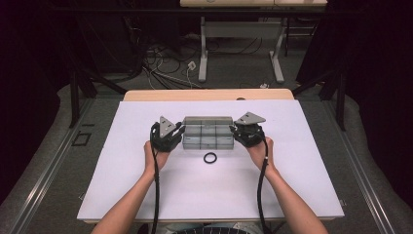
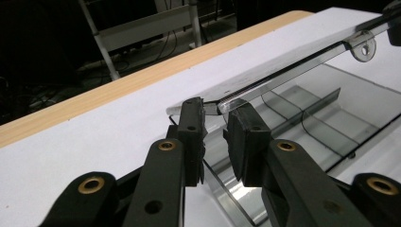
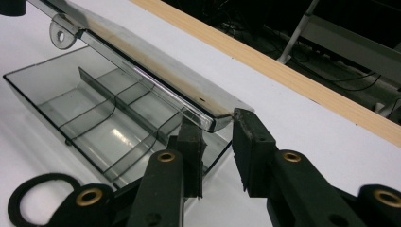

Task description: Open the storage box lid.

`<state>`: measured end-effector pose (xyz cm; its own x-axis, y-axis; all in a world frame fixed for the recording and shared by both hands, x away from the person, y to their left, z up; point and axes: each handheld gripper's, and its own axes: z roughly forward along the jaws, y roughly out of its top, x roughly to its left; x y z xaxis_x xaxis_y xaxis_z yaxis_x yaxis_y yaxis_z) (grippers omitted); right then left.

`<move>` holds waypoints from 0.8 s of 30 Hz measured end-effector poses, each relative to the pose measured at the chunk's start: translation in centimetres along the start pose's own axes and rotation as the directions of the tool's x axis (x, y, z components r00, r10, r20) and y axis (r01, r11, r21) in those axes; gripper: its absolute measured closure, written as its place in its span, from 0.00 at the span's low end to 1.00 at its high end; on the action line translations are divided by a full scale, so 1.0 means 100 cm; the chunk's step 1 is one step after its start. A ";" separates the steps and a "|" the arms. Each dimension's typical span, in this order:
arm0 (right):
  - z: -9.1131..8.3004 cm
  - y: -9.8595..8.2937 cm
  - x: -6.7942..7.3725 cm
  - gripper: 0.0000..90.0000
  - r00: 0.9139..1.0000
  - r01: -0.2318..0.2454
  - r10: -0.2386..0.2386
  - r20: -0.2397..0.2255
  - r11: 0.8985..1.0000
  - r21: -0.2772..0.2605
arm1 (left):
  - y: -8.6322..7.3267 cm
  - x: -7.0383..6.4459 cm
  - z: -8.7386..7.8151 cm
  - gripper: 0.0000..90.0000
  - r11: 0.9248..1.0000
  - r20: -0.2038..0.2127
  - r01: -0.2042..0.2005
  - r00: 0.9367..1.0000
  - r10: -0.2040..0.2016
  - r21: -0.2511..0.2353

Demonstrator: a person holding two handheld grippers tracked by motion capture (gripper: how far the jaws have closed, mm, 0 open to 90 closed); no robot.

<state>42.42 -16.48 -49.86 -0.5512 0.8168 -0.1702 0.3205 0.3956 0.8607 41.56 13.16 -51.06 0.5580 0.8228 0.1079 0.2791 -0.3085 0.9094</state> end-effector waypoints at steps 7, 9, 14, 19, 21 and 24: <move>0.005 0.011 -0.010 0.84 0.999 -0.042 0.042 -0.006 0.999 -0.013 | 0.012 0.007 0.005 0.86 1.000 -0.009 0.008 1.000 -0.008 -0.007; 0.007 0.014 -0.012 0.85 0.999 -0.046 0.046 -0.005 0.999 -0.017 | 0.015 0.009 0.006 0.86 1.000 -0.010 0.017 1.000 -0.017 -0.012; 0.010 0.021 -0.019 0.86 0.997 -0.077 0.077 -0.013 0.997 -0.013 | 0.023 0.013 0.011 0.87 1.000 -0.017 0.022 1.000 -0.022 -0.019; 0.015 0.027 -0.024 0.86 0.995 -0.095 0.095 -0.010 0.995 -0.022 | 0.029 0.019 0.014 0.87 0.999 -0.023 0.028 0.999 -0.029 -0.024; 0.017 0.029 -0.026 0.86 0.994 -0.106 0.106 -0.011 0.994 -0.029 | 0.030 0.019 0.016 0.87 0.999 -0.024 0.031 0.999 -0.031 -0.022; 0.019 0.031 -0.029 0.87 0.991 -0.135 0.134 -0.015 0.990 -0.031 | 0.031 0.022 0.017 0.87 0.999 -0.026 0.044 0.999 -0.045 -0.023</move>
<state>46.47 -16.82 -47.56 -0.5144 0.8563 -0.0460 0.3680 0.2689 0.8901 44.99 13.26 -48.72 0.5244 0.8479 0.0772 0.2856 -0.2606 0.9222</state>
